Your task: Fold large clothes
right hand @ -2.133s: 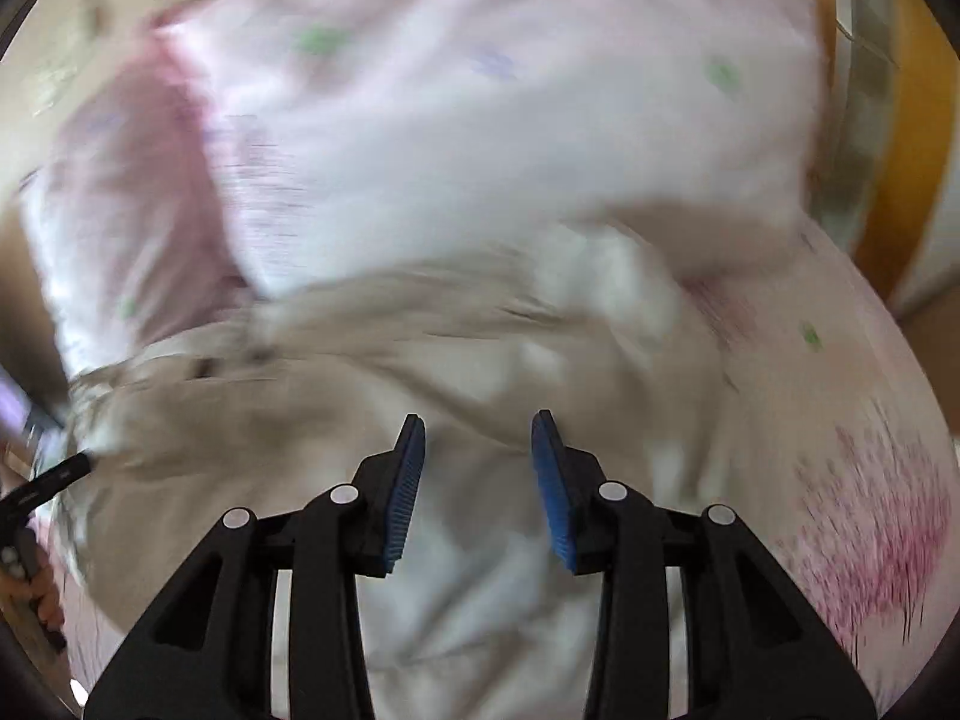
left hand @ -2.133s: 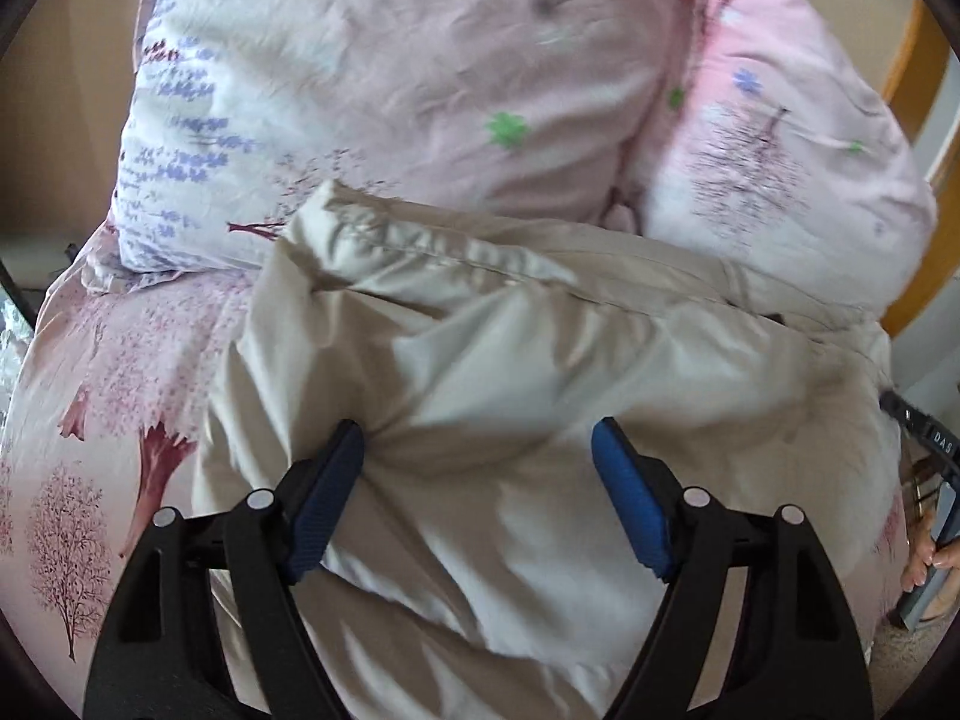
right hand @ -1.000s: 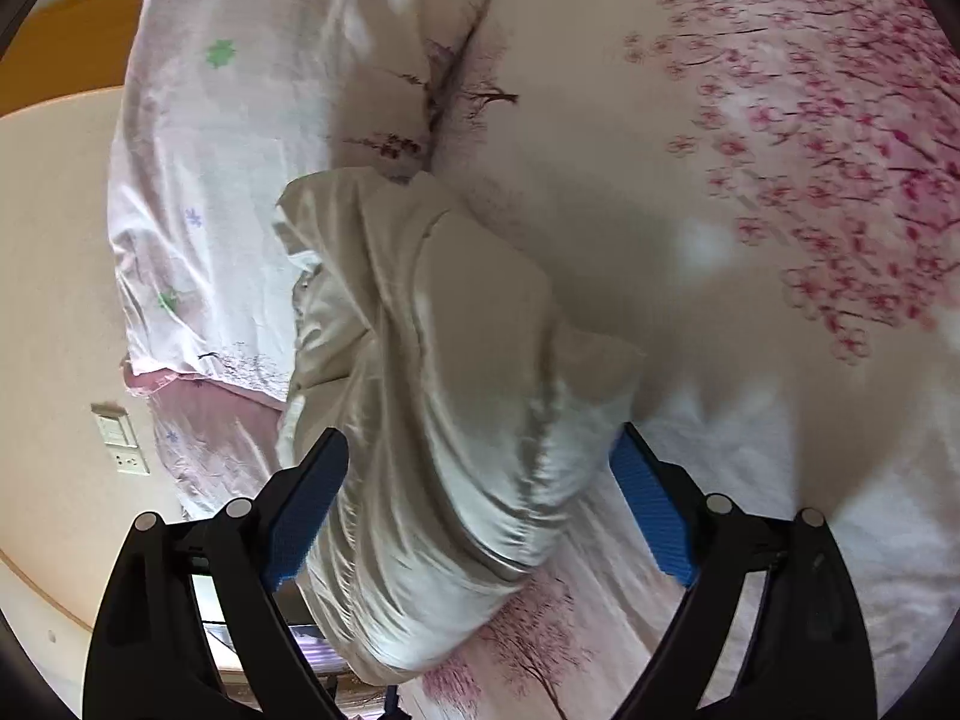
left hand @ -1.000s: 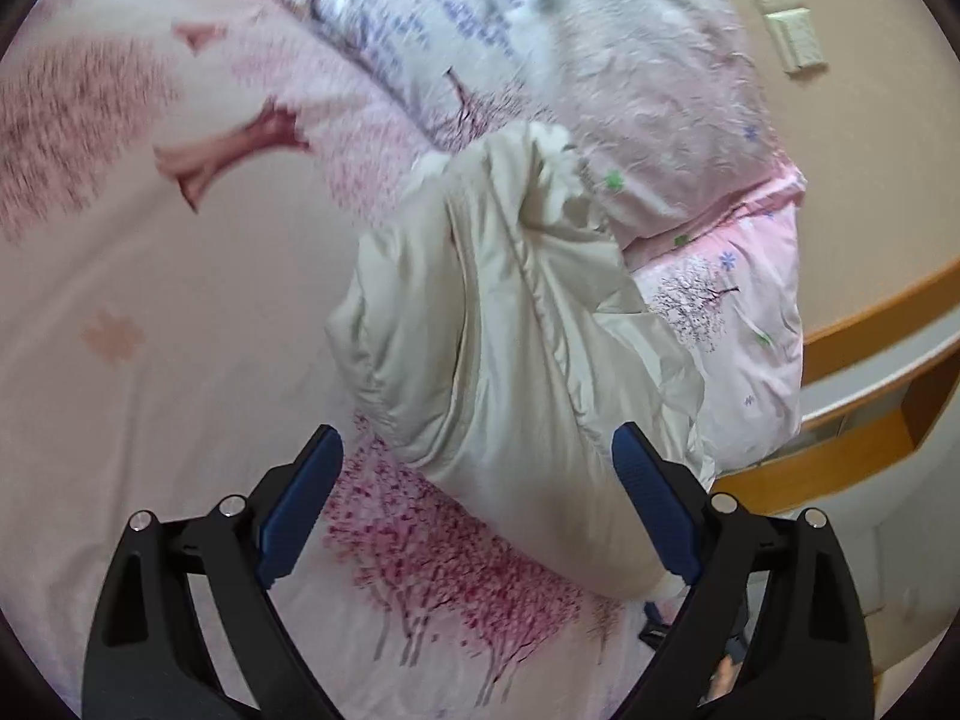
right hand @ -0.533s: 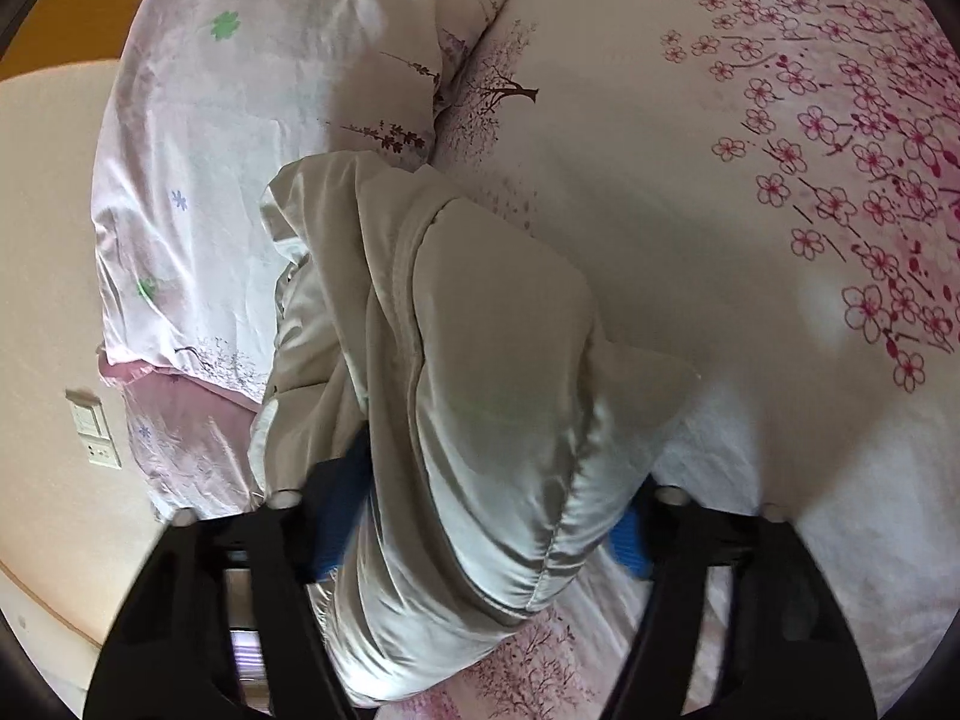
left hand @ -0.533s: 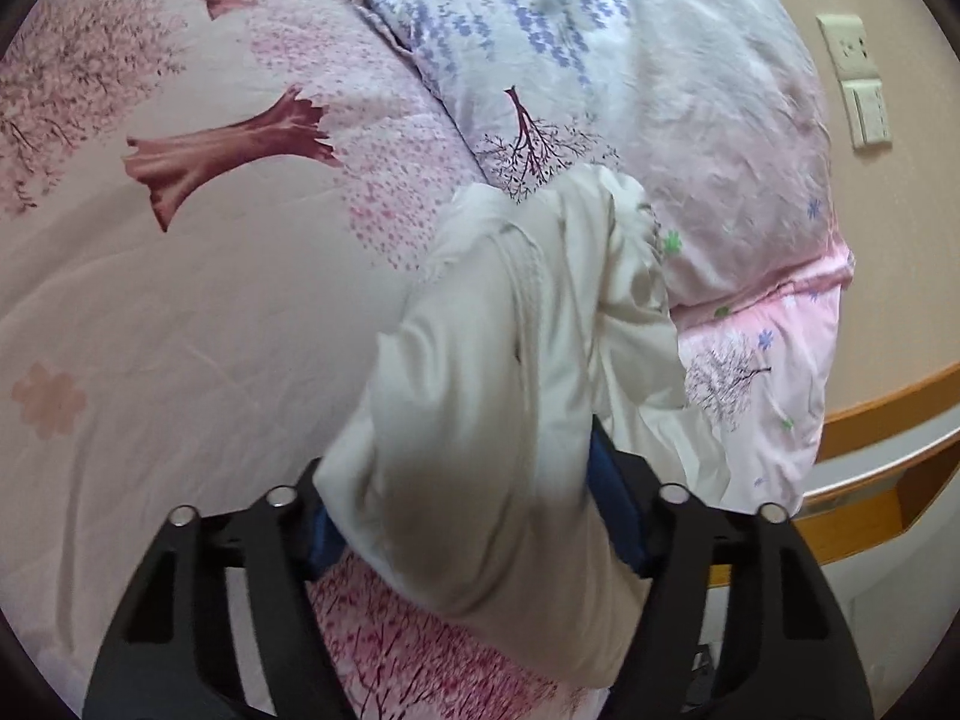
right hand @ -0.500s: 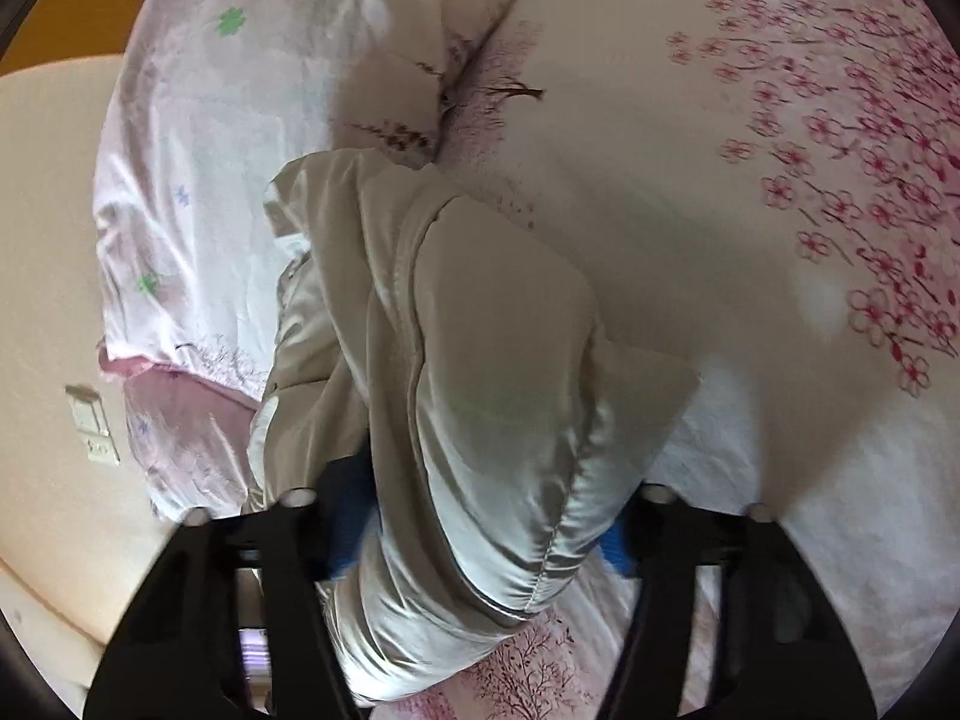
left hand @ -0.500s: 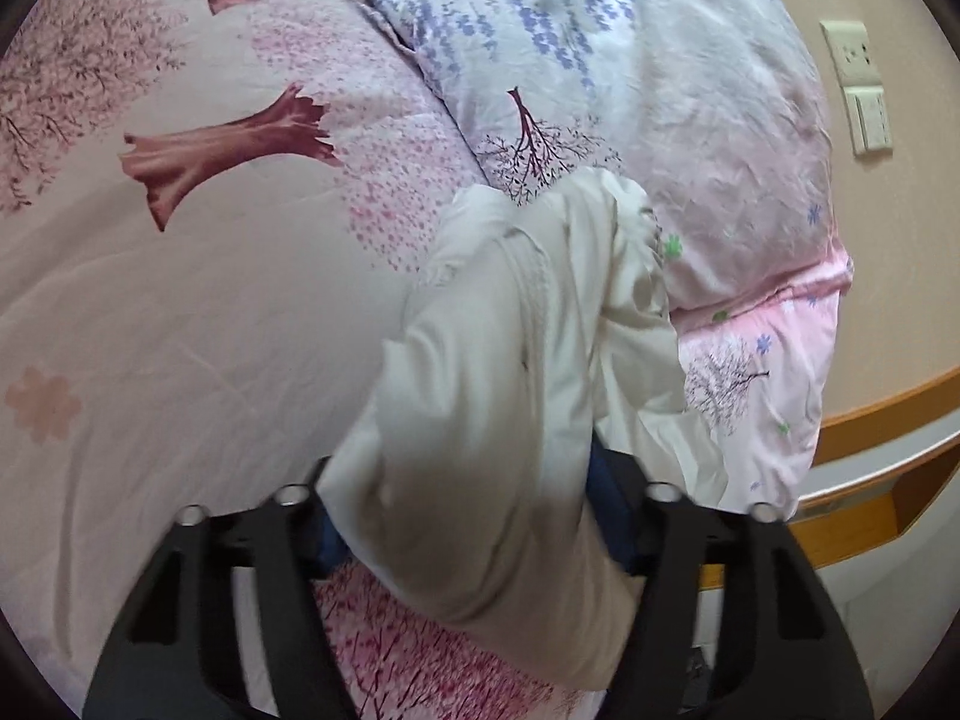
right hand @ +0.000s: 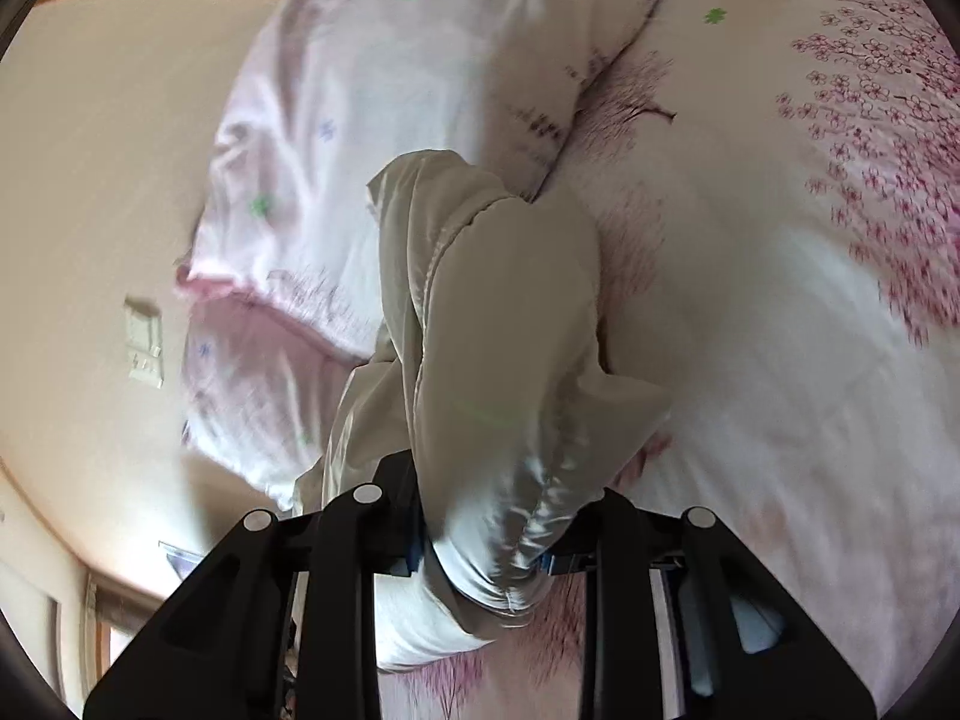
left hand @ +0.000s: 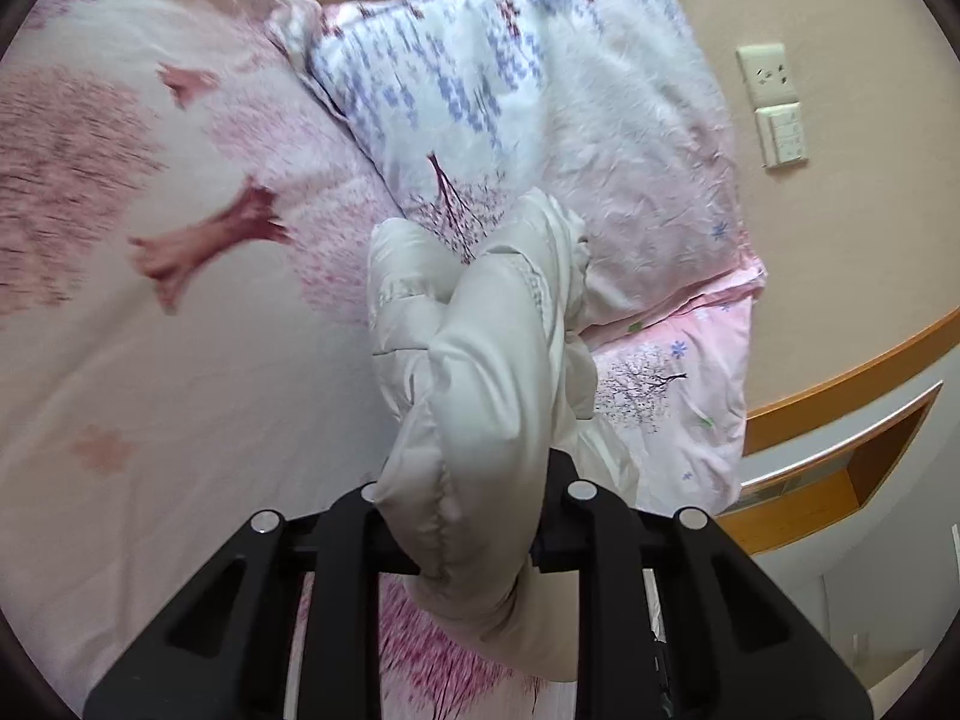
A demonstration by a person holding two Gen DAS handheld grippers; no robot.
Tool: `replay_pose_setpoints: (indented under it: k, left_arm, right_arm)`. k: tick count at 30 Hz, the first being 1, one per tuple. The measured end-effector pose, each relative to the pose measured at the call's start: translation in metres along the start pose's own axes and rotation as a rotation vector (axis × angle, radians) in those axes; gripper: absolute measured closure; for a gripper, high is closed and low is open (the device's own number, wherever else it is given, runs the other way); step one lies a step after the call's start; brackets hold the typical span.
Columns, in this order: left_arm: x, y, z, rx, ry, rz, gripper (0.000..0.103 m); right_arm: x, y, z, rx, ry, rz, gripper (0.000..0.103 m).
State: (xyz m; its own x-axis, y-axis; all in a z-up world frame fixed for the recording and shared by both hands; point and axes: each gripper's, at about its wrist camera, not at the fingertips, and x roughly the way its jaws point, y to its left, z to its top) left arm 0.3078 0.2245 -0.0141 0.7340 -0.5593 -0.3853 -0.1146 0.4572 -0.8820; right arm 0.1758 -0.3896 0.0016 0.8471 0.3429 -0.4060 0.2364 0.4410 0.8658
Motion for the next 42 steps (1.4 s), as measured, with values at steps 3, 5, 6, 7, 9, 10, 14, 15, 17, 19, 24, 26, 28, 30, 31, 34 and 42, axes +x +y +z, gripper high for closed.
replay_pose_setpoints:
  k: [3,5,6,7,9,10,14,15,17,19,24,26,28,30,31,34,42]
  left_arm:
    - [-0.033,0.013,-0.005,-0.003,-0.01,0.012,0.08]
    - [-0.05,0.02,-0.008,-0.003,-0.014,0.02,0.08]
    - [-0.061,0.026,-0.011,-0.006,-0.017,0.026,0.08]
    - [-0.071,0.031,-0.013,-0.009,-0.02,0.029,0.08]
    - [-0.089,0.042,-0.018,-0.014,-0.027,0.038,0.08]
    - [-0.097,0.047,-0.02,-0.022,-0.032,0.035,0.08]
    - [-0.111,0.064,-0.026,-0.017,-0.04,0.068,0.076]
    - [-0.109,0.067,-0.026,-0.017,-0.037,0.081,0.074]
    - [-0.105,0.072,-0.028,-0.031,-0.034,0.093,0.067]
    - [-0.105,0.075,-0.03,-0.027,-0.04,0.105,0.061]
    - [-0.106,0.073,-0.032,0.017,-0.044,0.097,0.05]
    - [-0.107,0.072,-0.034,0.031,-0.044,0.089,0.045]
    - [-0.106,0.07,-0.035,0.051,-0.048,0.094,0.043]
    - [-0.106,0.069,-0.036,0.066,-0.048,0.096,0.042]
    - [-0.106,0.068,-0.037,0.07,-0.048,0.098,0.042]
    - [-0.105,0.069,-0.037,0.075,-0.049,0.1,0.042]
    - [-0.103,0.068,-0.037,0.08,-0.042,0.113,0.042]
  right_arm:
    - [-0.008,0.003,-0.019,-0.025,0.038,0.013,0.076]
    - [-0.015,0.003,-0.036,-0.044,0.061,0.015,0.076]
    - [-0.018,0.003,-0.042,-0.052,0.069,0.012,0.076]
    - [-0.022,0.003,-0.051,-0.064,0.08,0.009,0.076]
    - [-0.028,0.002,-0.065,-0.087,0.095,-0.003,0.076]
    - [-0.031,0.001,-0.073,-0.098,0.102,-0.012,0.076]
    - [-0.036,-0.001,-0.095,-0.154,0.112,-0.078,0.07]
    - [-0.037,-0.002,-0.096,-0.176,0.109,-0.112,0.067]
    - [-0.04,-0.003,-0.096,-0.192,0.105,-0.157,0.053]
    - [-0.051,0.001,-0.095,-0.227,0.057,-0.219,0.047]
    - [-0.082,0.038,-0.095,-0.414,-0.191,-0.388,0.041]
    - [-0.083,0.058,-0.098,-0.488,-0.236,-0.386,0.041]
    - [-0.069,0.089,-0.106,-0.593,-0.189,-0.323,0.045]
    - [-0.047,0.115,-0.115,-0.669,-0.095,-0.245,0.054]
    - [-0.036,0.125,-0.12,-0.698,-0.046,-0.208,0.061]
    - [0.015,0.164,-0.145,-0.805,0.145,-0.138,0.071]
    - [0.106,0.207,-0.193,-0.928,0.374,-0.173,0.076]
